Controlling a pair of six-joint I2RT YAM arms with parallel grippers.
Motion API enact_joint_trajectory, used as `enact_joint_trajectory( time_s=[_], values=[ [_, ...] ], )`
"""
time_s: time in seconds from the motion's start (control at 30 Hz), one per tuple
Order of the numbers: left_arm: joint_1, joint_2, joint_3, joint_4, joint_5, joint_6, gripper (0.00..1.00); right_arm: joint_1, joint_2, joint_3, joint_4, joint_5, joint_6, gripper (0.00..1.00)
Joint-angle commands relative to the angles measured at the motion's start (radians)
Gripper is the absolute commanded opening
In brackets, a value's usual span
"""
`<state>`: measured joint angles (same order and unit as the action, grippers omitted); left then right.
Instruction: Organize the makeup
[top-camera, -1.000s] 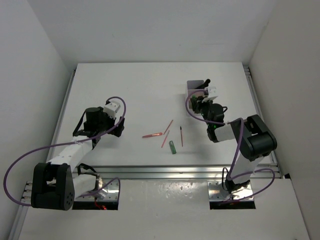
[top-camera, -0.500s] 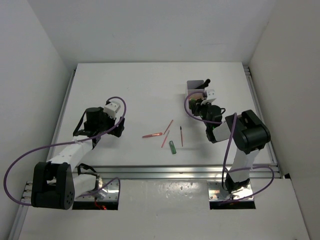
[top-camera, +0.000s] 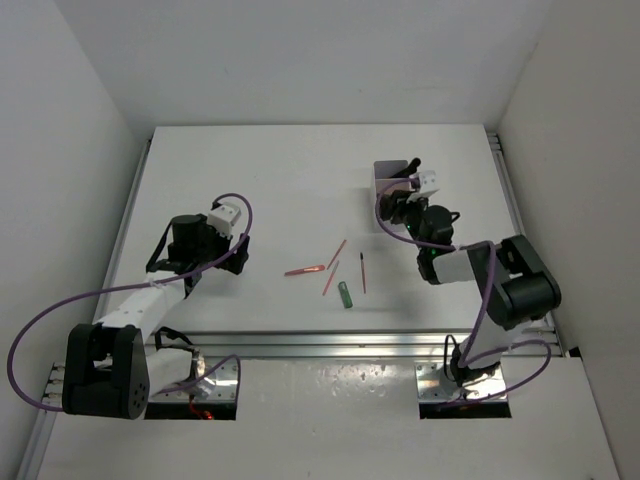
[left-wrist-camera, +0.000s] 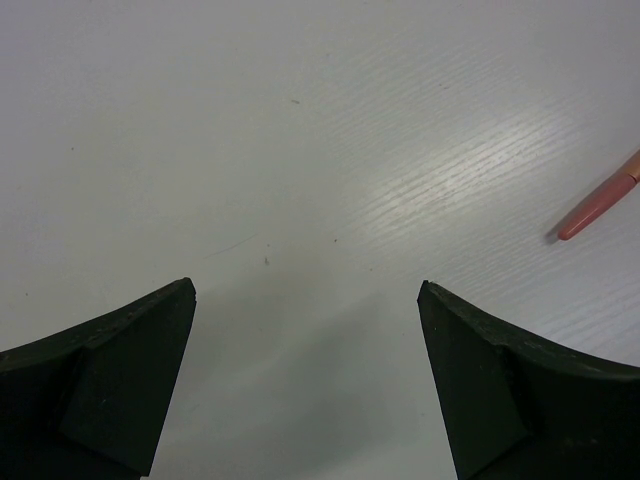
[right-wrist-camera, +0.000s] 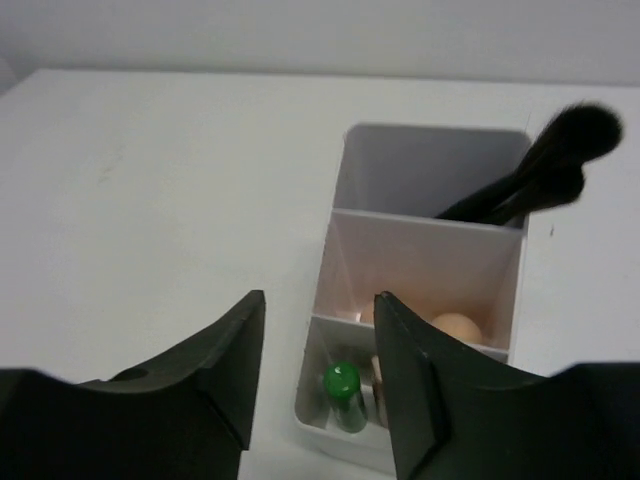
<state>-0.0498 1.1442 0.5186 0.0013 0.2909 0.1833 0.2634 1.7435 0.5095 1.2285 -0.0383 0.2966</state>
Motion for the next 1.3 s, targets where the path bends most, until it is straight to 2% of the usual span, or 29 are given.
enact_joint_trajectory(
  time_s=[0.0,0.07,0.1,0.13,0.2,0.27,0.3,0.37,0.47,0.57,0.7,0.9,1.27],
  values=[
    [0.011,0.000,0.021,0.017,0.010,0.010,1.00,0.011,-0.123,0.011,-0.067,-0.018,-0.046,0.51],
    [0.011,0.000,0.021,0.017,0.010,0.010,1.00,0.029,-0.232,0.044,-0.304,-0.014,-0.106,0.56],
    [0.011,0.000,0.021,0.017,0.010,0.010,1.00,0.039,-0.290,0.064,-0.525,-0.012,-0.143,0.58],
    [0.011,-0.009,0.021,0.017,0.010,0.010,1.00,0.069,-0.311,0.180,-0.667,-0.012,-0.161,0.61],
    [0.011,-0.009,0.012,0.026,0.010,0.010,1.00,0.095,-0.314,0.347,-1.215,0.030,-0.195,0.69],
    [0.011,-0.009,0.003,0.039,0.010,0.010,1.00,0.157,-0.238,0.482,-1.439,0.037,-0.198,0.72],
    [0.011,-0.009,-0.006,0.049,0.020,0.010,1.00,0.175,-0.214,0.545,-1.665,0.038,-0.195,0.72],
    [0.011,-0.009,-0.006,0.049,0.030,0.010,1.00,0.259,-0.168,0.601,-1.788,0.037,-0.171,0.72],
    [0.011,-0.009,-0.017,0.058,0.040,0.010,1.00,0.384,-0.112,0.612,-1.830,0.019,-0.139,0.72],
    [0.011,-0.009,-0.017,0.068,0.050,0.010,1.00,0.434,-0.058,0.627,-1.825,0.002,-0.091,0.71],
    [0.002,-0.009,-0.026,0.068,0.050,0.010,1.00,0.462,0.017,0.667,-1.894,-0.032,-0.068,0.66],
    [-0.007,-0.018,-0.026,0.068,0.050,0.019,1.00,0.482,0.111,0.666,-1.881,-0.041,-0.060,0.55],
    [-0.007,-0.046,-0.045,0.058,0.040,0.019,1.00,0.479,0.165,0.679,-1.813,-0.051,-0.047,0.46]
  ],
)
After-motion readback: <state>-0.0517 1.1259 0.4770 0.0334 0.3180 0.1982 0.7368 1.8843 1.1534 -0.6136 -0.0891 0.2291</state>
